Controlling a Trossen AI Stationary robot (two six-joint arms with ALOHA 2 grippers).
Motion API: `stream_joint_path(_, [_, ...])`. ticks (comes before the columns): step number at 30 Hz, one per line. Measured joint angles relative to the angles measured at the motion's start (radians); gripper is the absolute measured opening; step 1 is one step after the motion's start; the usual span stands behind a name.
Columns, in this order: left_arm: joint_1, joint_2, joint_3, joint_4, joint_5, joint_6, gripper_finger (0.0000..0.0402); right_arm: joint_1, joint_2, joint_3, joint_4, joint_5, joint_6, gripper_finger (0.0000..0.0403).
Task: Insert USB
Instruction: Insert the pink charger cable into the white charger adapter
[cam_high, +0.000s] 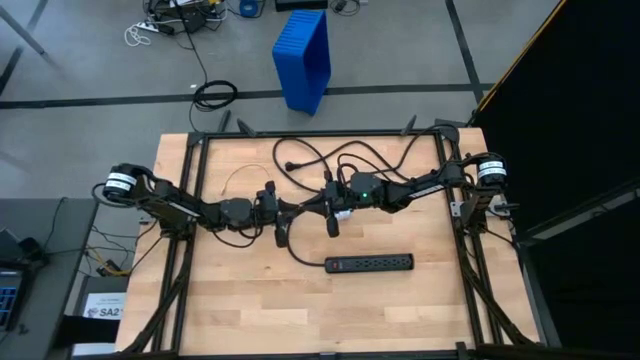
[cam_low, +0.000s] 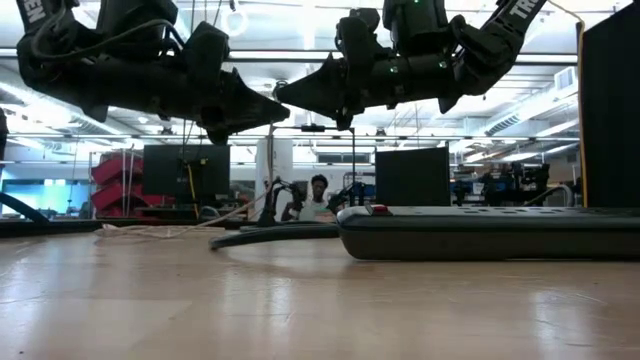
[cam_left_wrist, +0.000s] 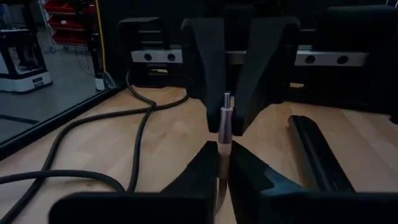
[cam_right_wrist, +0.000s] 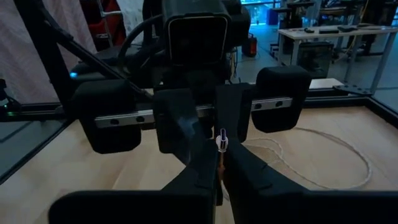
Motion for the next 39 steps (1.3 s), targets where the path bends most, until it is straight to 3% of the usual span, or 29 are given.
stream_joint_path(5, [0.014, -0.050, 0.000, -0.198, 0.050, -0.025, 0.0003, -0.016, -0.007, 0.000, -0.132, -0.074, 0.023, 0.0004])
stream_joint_path(11, [0.036, -0.161, 0.016, -0.479, 0.107, -0.040, 0.0002, -0.027, -0.032, 0.000, -0.252, -0.075, 0.044, 0.0034])
stream_joint_path(21, [0.042, -0.141, 0.285, -1.053, 0.143, 0.033, 0.0001, -0.012, -0.030, 0.000, -0.250, -0.009, 0.037, 0.0142])
stream_joint_path(29, [0.045, -0.132, 0.389, -1.117, 0.138, 0.114, 0.0000, 0.004, -0.029, 0.000, -0.253, 0.009, 0.022, 0.0193])
stream_joint_path(39, [0.050, -0.052, 0.394, -1.108, 0.105, 0.113, 0.0000, 0.005, -0.029, 0.001, -0.287, 0.010, 0.000, 0.0195])
